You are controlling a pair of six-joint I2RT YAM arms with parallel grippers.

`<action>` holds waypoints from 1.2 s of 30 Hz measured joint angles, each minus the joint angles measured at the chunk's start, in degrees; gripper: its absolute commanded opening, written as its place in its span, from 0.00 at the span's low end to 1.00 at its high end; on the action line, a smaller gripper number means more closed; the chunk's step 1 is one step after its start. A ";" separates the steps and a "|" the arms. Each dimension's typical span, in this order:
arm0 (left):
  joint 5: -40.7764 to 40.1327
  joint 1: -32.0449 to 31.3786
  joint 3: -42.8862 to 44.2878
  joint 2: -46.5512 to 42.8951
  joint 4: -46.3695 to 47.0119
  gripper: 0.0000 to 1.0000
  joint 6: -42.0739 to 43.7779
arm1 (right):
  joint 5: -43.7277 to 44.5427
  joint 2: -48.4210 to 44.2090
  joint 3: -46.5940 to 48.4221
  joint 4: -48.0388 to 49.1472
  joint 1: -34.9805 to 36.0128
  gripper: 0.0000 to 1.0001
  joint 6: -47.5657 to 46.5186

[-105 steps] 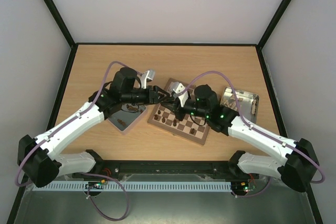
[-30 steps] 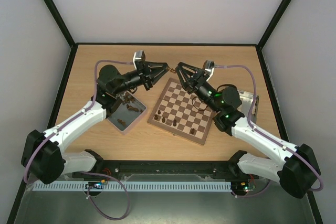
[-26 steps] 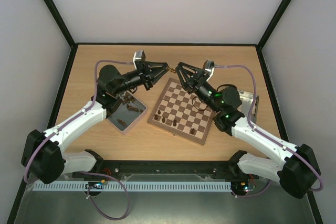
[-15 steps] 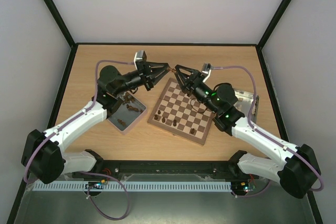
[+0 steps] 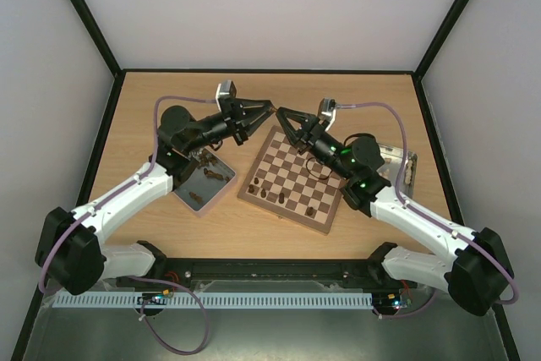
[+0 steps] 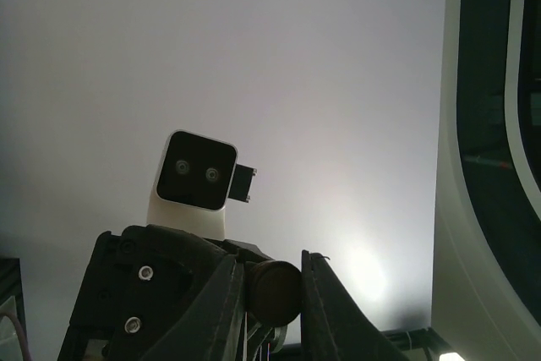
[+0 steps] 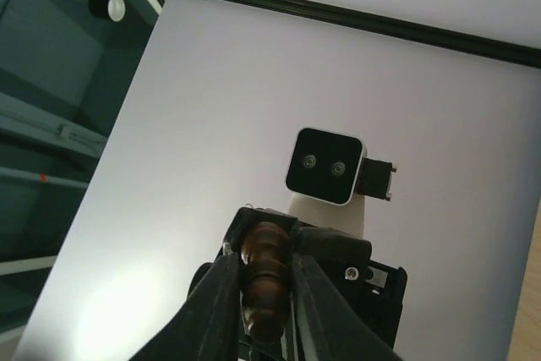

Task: Set up the chess pieces on the board
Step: Place the chess piece on the chessboard.

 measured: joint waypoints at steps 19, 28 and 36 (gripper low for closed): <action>-21.18 2.10 -1.05 -8.72 -44.76 0.66 36.13 | 14.27 -2.80 10.16 -48.04 0.00 0.02 -27.43; -35.12 2.93 -2.32 -11.02 -59.10 0.67 53.64 | 25.14 8.48 18.18 -78.38 0.00 0.02 -42.95; -35.65 3.19 -3.28 -8.57 -60.11 0.67 59.80 | 26.29 14.19 19.28 -89.72 3.41 0.02 -46.34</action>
